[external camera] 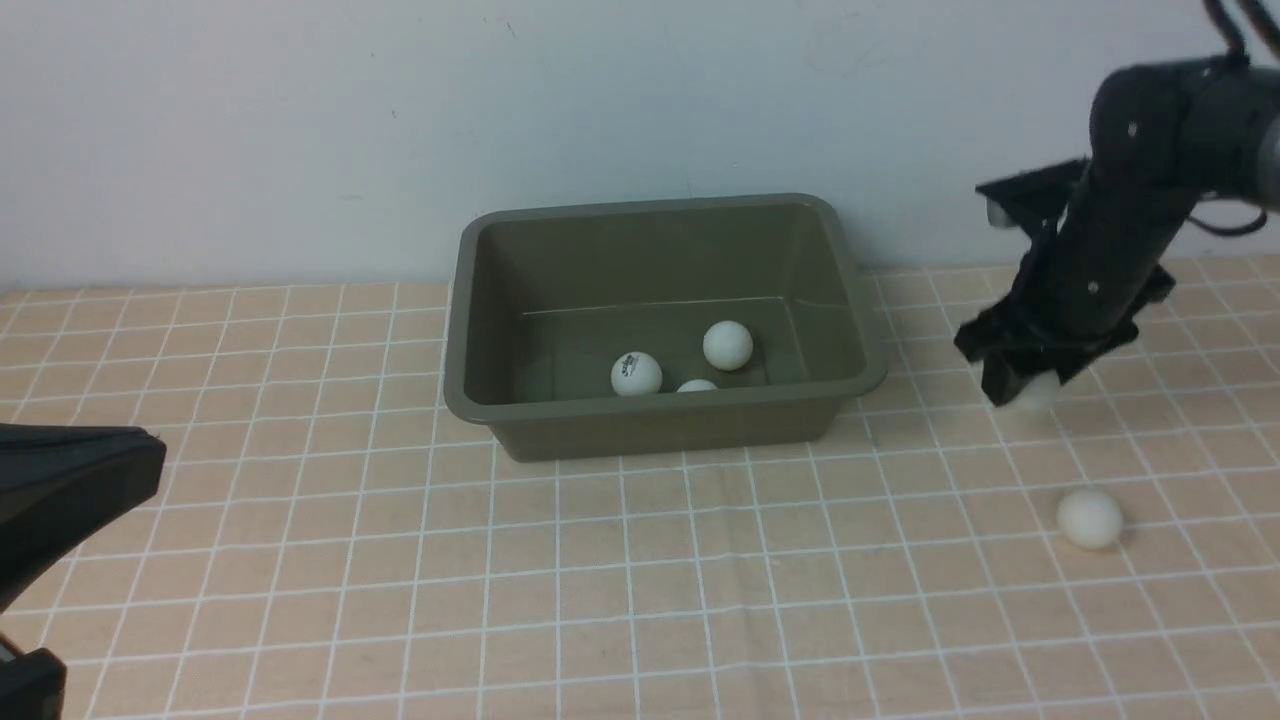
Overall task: Put the table tennis balls into the box on the light coffee tablecloth.
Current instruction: 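Reach for and grasp a ping pong ball on the table, then release the ping pong ball into the bin and lift the gripper away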
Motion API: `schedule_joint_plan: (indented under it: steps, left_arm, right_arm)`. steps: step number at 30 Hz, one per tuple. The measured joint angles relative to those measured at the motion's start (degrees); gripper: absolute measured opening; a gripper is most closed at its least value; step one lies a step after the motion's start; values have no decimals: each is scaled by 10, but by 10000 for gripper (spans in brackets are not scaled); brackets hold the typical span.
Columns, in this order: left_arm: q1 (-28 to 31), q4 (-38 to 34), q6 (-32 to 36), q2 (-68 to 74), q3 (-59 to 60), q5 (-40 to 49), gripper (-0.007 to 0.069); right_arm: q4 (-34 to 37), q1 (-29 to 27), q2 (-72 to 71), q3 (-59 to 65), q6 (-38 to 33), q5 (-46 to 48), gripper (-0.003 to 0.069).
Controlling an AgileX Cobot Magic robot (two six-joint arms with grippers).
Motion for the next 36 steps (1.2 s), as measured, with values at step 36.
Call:
schedule_joint_plan:
  steps: [36]
  left_arm:
    - [0,0,0,0,0,1,-69]
  right_arm:
    - [57,125,-2,-185,-20,29,503]
